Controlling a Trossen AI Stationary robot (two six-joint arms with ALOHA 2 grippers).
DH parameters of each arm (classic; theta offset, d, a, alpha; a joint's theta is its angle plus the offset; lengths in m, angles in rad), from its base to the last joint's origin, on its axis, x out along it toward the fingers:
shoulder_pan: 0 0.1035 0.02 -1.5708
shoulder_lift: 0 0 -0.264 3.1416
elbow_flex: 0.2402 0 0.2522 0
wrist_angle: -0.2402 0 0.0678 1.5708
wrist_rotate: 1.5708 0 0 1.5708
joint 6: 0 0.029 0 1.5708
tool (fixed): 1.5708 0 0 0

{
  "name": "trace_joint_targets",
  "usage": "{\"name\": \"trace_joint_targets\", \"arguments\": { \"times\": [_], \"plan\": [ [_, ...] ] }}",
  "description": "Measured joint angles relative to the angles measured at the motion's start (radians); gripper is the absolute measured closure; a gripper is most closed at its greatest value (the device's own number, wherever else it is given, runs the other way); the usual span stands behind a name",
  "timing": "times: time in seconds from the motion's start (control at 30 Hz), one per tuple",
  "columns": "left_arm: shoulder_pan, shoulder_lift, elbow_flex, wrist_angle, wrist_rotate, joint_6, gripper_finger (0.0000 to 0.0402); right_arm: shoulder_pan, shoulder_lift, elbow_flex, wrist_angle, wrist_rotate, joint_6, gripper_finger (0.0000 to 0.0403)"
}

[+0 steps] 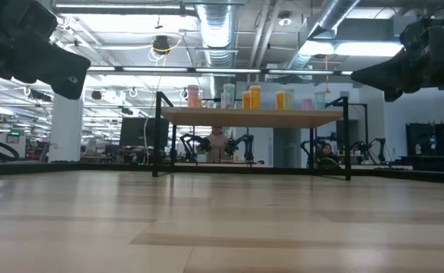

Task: Pick and place medicine bottles onto shelf by color
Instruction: Return to Home Position

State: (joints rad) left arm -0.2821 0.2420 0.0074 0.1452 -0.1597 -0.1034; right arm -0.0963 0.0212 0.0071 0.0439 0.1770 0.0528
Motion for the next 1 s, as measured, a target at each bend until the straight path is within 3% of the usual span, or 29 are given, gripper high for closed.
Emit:
{"name": "trace_joint_targets", "arguments": {
  "times": [0.2,0.43,0.73,1.0],
  "plan": [
    [0.0,-0.001,0.0,0.052,0.095,0.041,0.0401,0.0,0.0,0.0,-0.001,0.0,0.0,0.0368],
    [0.0,-0.055,-0.001,0.069,0.049,0.12,0.0401,0.0,0.0,0.0,-0.001,0.001,0.0,0.0368],
    [0.0,-0.245,-0.001,-0.072,0.049,0.19,0.0401,0.0,0.0,-0.001,-0.001,0.002,0.0,0.037],
    [0.0,-0.238,-0.001,-0.057,0.091,0.182,0.0401,0.0,-0.002,-0.001,-0.001,0.005,0.0,0.037]
  ]
}}
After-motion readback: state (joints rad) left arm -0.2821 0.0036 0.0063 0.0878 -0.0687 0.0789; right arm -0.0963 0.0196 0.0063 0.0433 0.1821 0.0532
